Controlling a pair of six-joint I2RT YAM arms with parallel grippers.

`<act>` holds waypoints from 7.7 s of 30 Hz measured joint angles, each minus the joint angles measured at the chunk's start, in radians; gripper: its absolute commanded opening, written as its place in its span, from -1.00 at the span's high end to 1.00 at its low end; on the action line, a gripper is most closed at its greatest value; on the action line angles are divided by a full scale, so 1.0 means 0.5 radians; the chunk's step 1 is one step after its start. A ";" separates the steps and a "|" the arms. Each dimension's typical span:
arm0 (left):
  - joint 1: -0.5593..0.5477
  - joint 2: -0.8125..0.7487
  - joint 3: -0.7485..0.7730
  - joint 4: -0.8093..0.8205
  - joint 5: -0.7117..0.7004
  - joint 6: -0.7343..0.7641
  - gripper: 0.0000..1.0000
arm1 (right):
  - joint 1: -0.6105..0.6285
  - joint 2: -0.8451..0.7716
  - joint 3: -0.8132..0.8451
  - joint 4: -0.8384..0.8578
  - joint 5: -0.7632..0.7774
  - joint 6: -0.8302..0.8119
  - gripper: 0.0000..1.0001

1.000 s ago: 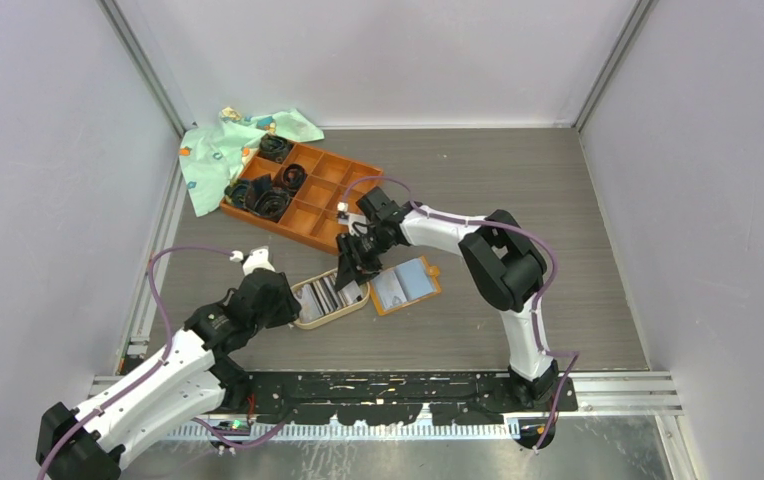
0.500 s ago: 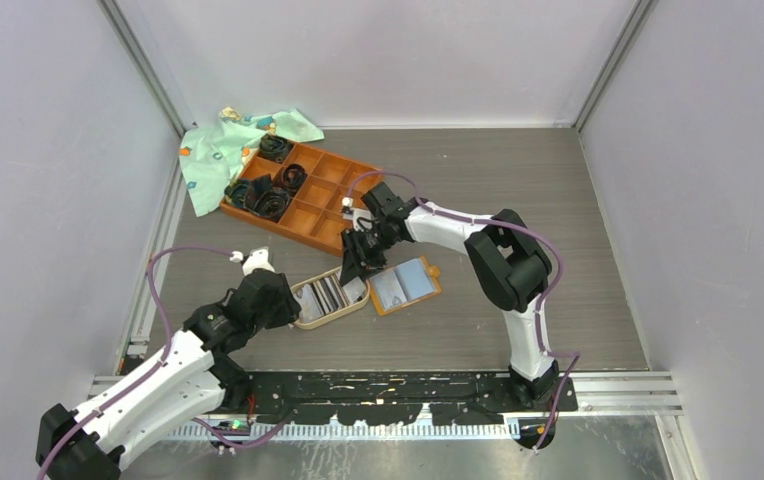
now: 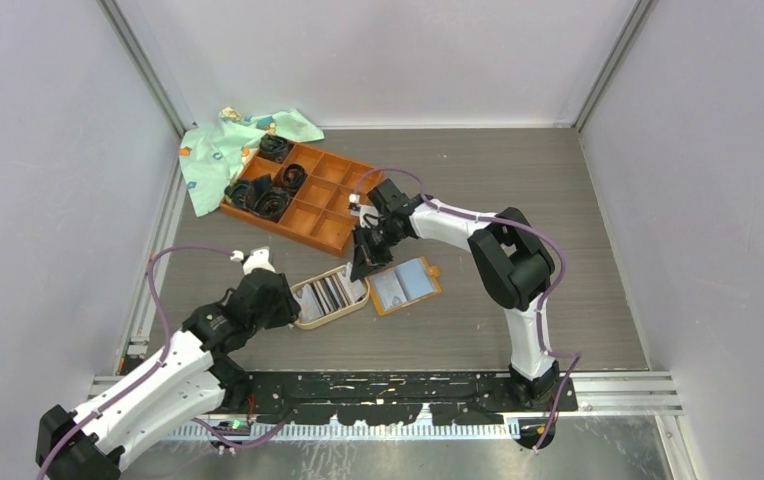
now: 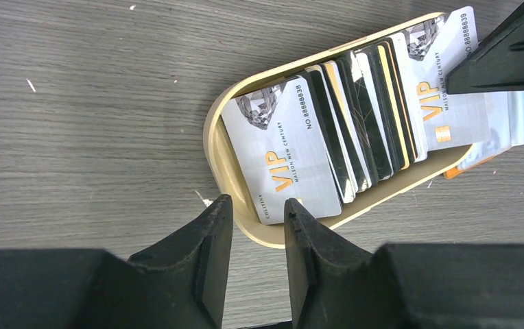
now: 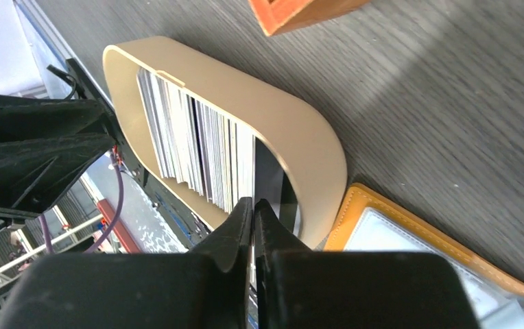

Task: Put the credit cards into the card holder
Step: Pick up the credit card from the storage box, then insert the credit card into the card holder.

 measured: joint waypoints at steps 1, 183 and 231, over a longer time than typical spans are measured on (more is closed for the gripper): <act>0.000 -0.003 0.002 -0.001 0.003 0.002 0.31 | -0.002 0.000 0.000 -0.012 0.020 -0.009 0.97; -0.691 1.416 0.519 1.173 -0.273 -0.359 0.27 | -0.765 -0.407 -0.504 -0.230 -0.302 -1.021 0.99; -0.729 1.839 0.790 0.861 -0.269 -0.245 0.16 | -0.890 -0.342 -0.491 -0.203 -0.505 -0.931 0.98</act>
